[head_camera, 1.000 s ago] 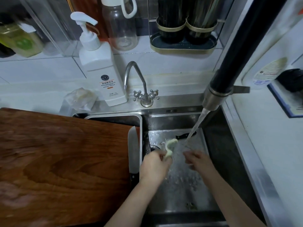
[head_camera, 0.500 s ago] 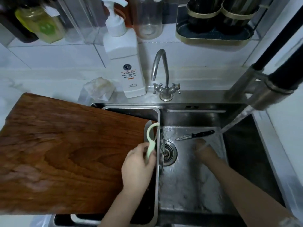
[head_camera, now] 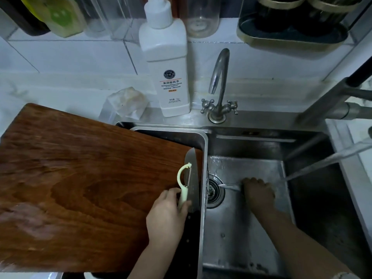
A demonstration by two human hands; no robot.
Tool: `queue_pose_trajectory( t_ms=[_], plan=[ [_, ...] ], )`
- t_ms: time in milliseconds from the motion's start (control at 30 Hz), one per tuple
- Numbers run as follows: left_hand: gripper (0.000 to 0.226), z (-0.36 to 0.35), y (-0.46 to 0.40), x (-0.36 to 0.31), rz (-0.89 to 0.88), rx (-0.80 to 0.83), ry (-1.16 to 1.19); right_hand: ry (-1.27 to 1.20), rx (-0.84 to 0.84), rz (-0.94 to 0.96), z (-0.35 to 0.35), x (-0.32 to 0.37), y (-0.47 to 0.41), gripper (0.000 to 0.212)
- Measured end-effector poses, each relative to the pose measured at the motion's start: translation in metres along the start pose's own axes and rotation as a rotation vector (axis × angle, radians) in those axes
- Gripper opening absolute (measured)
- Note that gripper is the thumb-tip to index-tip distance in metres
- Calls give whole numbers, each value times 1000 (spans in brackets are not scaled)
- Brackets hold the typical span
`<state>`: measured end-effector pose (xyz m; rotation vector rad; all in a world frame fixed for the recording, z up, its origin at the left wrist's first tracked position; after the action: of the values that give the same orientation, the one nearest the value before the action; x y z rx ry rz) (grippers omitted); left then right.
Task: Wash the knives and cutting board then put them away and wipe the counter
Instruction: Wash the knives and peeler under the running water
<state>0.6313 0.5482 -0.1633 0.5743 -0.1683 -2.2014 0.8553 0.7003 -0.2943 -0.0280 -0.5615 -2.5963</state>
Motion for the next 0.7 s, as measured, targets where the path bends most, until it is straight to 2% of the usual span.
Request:
queue_pose_trajectory(
  t_ms=[33, 67, 133, 267, 400, 467, 533, 633, 700],
  plan=[
    [42, 0, 0, -1, 3, 5, 0, -86, 53, -4, -11, -2, 3, 20],
    [44, 1, 0, -1, 7, 7, 12, -81, 26, 21, -10, 0, 8, 21],
    [50, 4, 0, -3, 15, -16, 51, -247, -37, 17, -3, 3, 18, 13],
    [47, 12, 8, -20, -75, -110, 132, -792, -83, -110, 7, 4, 38, 25],
    [39, 18, 28, -56, -253, -139, 240, -1355, -109, -294, 30, 13, 68, 23],
    [40, 10, 35, -71, -256, -21, 327, -1548, -145, -352, 44, 18, 84, 22],
    [47, -7, 39, -83, -179, 154, 469, -1663, -195, -354, 58, 22, 99, 21],
    [58, -40, 42, -104, 60, 463, 771, -1719, -270, -323, 74, 23, 116, 20],
    [54, -65, 48, -118, 289, 726, 978, -1706, -296, -285, 82, 25, 126, 20]
  ],
)
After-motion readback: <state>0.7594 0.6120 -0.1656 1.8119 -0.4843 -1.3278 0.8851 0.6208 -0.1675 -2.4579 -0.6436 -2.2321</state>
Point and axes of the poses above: each hand's wrist, its own y-axis away from the middle knuckle, its own z-axis out of the back of the hand, x = y × z, the point moved 7 cm from there along -y, towards the middle knuckle, and after that the axes turned 14 degrees about z, right-handed, at the moved point
